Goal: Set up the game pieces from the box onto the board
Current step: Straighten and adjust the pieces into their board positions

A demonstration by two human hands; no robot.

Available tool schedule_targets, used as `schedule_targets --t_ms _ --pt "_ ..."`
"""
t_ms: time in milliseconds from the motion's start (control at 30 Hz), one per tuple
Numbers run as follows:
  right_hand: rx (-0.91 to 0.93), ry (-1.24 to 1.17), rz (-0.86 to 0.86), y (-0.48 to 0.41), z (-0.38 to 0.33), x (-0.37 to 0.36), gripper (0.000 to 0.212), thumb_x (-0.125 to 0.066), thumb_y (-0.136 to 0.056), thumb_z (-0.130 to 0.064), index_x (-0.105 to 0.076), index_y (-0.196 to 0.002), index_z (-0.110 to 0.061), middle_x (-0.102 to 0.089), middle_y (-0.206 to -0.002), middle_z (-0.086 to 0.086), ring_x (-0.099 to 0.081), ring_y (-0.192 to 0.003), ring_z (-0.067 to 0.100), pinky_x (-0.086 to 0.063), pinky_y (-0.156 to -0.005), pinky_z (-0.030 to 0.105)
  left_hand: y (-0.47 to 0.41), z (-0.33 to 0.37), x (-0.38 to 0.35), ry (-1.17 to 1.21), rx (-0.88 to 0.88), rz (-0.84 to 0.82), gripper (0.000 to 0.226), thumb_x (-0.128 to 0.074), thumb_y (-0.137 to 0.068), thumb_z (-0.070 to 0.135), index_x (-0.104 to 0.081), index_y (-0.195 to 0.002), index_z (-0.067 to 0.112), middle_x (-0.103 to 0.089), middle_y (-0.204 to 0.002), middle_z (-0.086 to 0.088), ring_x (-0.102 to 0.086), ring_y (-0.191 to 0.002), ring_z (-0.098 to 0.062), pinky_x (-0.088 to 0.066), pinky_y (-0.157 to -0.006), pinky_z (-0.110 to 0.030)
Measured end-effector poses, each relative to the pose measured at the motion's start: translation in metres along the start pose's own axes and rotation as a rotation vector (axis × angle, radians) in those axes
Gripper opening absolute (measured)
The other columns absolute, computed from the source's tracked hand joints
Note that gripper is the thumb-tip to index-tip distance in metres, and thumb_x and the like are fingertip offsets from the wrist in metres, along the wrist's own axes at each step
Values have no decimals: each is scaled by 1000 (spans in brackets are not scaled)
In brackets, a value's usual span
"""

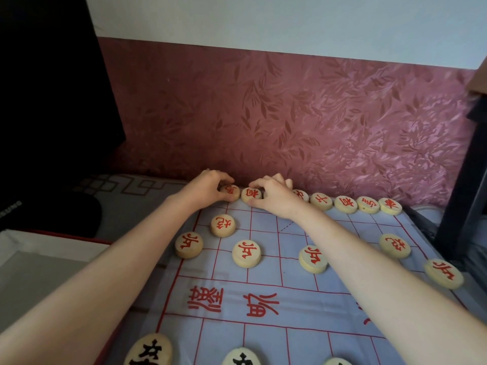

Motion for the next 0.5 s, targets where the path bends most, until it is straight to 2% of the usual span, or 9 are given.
schedule_targets --t_ms 367,500 --pt "-26 -15 -18 2 1 2 46 -58 -87 -43 -52 -129 -24 -52 -120 1 -31 -121 23 -21 -91 33 1 1 0 -4 -1 -20 57 -72 -78 28 -53 -130 12 -57 -130 -6 -53 -117 -15 -38 -94 -19" --pt "-82 -89 -69 9 4 8 61 -62 -84 -47 -43 -138 -28 -37 -137 4 -22 -128 27 -19 -102 35 1 5 6 75 8 21 61 -70 -79 32 -48 -134 16 -50 -136 -4 -45 -125 -15 -31 -97 -20"
Point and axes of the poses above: each hand's wrist, its own y-axis away from the middle knuckle, its own x-axis out of the back of the hand, z = x × y, the point moved 7 cm from there along -y, towards the middle knuckle
